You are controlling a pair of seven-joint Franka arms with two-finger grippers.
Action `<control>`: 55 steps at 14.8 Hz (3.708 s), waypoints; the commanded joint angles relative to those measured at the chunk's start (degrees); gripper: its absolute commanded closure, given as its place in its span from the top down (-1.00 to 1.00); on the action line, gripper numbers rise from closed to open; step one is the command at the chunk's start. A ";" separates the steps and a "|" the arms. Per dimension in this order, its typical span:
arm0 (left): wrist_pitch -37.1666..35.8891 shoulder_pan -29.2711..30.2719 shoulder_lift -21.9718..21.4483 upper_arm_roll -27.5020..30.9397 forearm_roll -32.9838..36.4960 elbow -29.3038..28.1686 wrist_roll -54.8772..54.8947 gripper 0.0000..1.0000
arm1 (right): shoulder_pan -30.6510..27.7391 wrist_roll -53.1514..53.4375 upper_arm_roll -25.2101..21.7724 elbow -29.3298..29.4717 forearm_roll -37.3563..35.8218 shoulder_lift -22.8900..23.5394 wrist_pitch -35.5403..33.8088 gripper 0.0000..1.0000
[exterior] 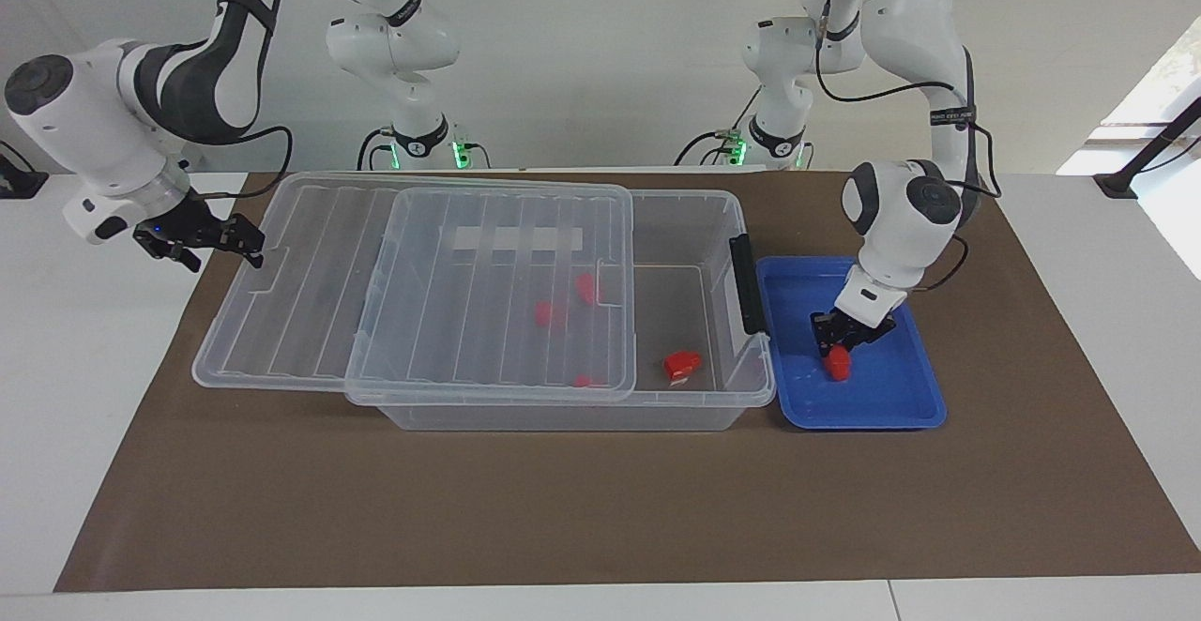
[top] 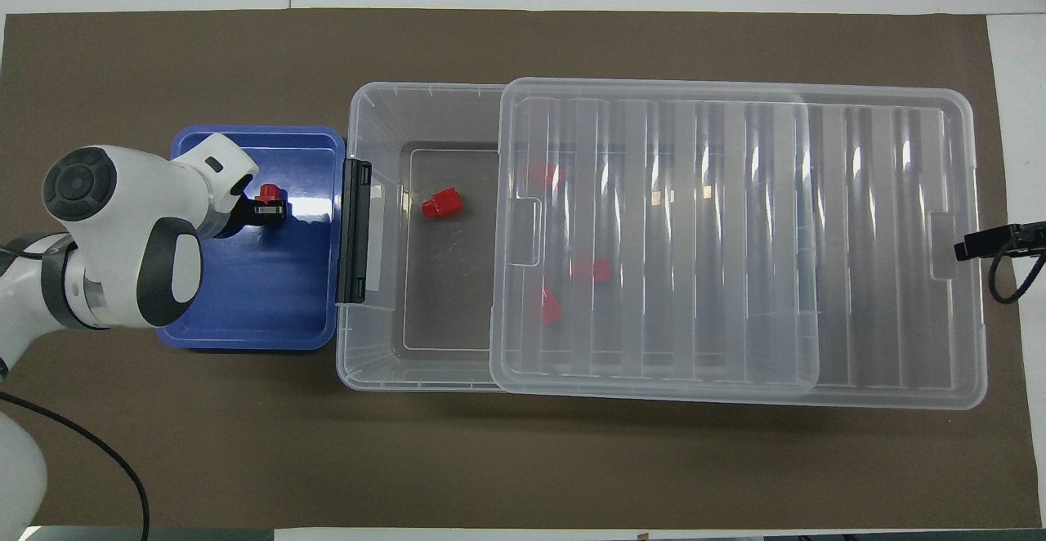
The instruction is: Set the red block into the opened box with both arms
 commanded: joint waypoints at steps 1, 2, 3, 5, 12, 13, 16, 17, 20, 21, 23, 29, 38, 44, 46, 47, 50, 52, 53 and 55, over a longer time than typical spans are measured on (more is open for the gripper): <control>0.23 0.06 -1.41 -0.06 0.51 -1.84 -1.64 -1.00 | -0.50 -2.51 -0.67 -0.63 -0.73 -0.71 0.98 1.00; -0.39 -0.20 -2.10 -0.06 0.51 -1.84 -2.00 -1.00 | -0.42 -2.51 -0.67 -0.54 -0.73 -0.71 0.89 1.00; -2.13 -0.20 -3.42 -0.06 0.51 -1.40 -2.09 -1.00 | -0.33 -2.51 -0.67 -0.36 -0.73 -0.62 0.63 1.00; -7.40 -0.38 -7.10 -0.06 0.51 -0.26 -2.18 -1.00 | -0.33 -2.43 -0.67 -0.27 -0.73 -0.62 0.45 1.00; -26.48 -2.92 -15.20 -0.67 0.51 9.22 -7.71 -1.00 | -0.07 -2.51 -0.67 0.52 -0.73 -0.53 0.01 1.00; -27.19 -4.41 -15.56 -0.76 0.60 9.93 -9.46 -1.00 | -0.07 -2.51 -0.67 0.52 -0.73 -0.53 0.01 1.00; -25.62 -13.10 -15.39 -1.11 2.88 11.08 -21.32 -1.00 | 0.02 -2.43 -0.67 1.65 -0.73 -0.18 -1.12 1.00; -25.18 -15.12 -14.95 -1.11 2.97 11.08 -22.91 -1.00 | 0.11 -2.25 -0.67 2.79 -0.73 0.34 -2.26 1.00; -22.20 -21.19 -12.58 -1.20 2.97 10.99 -30.46 -1.00 | 0.46 -1.72 0.03 6.75 -0.73 1.31 -5.25 1.00; -20.97 -22.51 -11.96 -1.20 2.97 10.65 -32.05 -1.00 | 0.55 -1.72 0.30 7.80 -0.56 1.31 -5.87 1.00; -20.35 -25.06 -10.73 -1.20 2.97 10.03 -33.12 -1.00 | 1.25 -1.64 0.39 10.26 -0.12 1.31 -7.80 1.00; -7.27 -27.36 -6.33 -1.29 2.97 1.87 -34.61 -1.00 | 4.50 9.25 2.40 16.42 -0.12 0.61 -16.15 1.00; -3.99 -28.42 -4.04 -1.38 2.97 1.32 -35.05 1.00 | 4.24 15.77 5.31 20.03 2.78 1.40 -19.50 1.00; -14.79 -27.02 -10.62 -0.76 2.97 7.12 -34.61 1.00 | 4.42 15.85 5.31 19.59 2.70 0.61 -20.11 1.00; -17.61 -25.00 -13.96 -0.85 2.88 8.35 -34.18 1.00 | 4.50 18.65 5.31 18.45 2.70 -0.44 -20.38 1.00; -19.71 -24.47 -15.89 -0.76 2.88 8.44 -34.00 1.00 | 4.59 21.63 5.40 17.40 2.70 -1.31 -20.55 1.00; -27.43 -21.49 -19.07 -0.41 2.97 10.28 -29.37 1.00 | 4.59 20.96 6.01 16.60 2.61 -2.03 -19.86 1.00; -33.59 -18.24 -19.51 -0.32 2.97 12.48 -23.57 1.00 | 4.42 19.21 5.75 17.04 2.61 -2.03 -20.29 1.00; -35.62 -16.39 -19.51 -0.32 2.88 13.18 -20.41 1.00 | 4.42 19.02 5.49 17.13 2.70 -2.20 -20.20 1.00; -38.35 -12.53 -19.43 -0.24 2.88 15.20 -15.21 1.00 | 4.42 18.84 5.57 17.22 2.70 -2.12 -19.68 1.00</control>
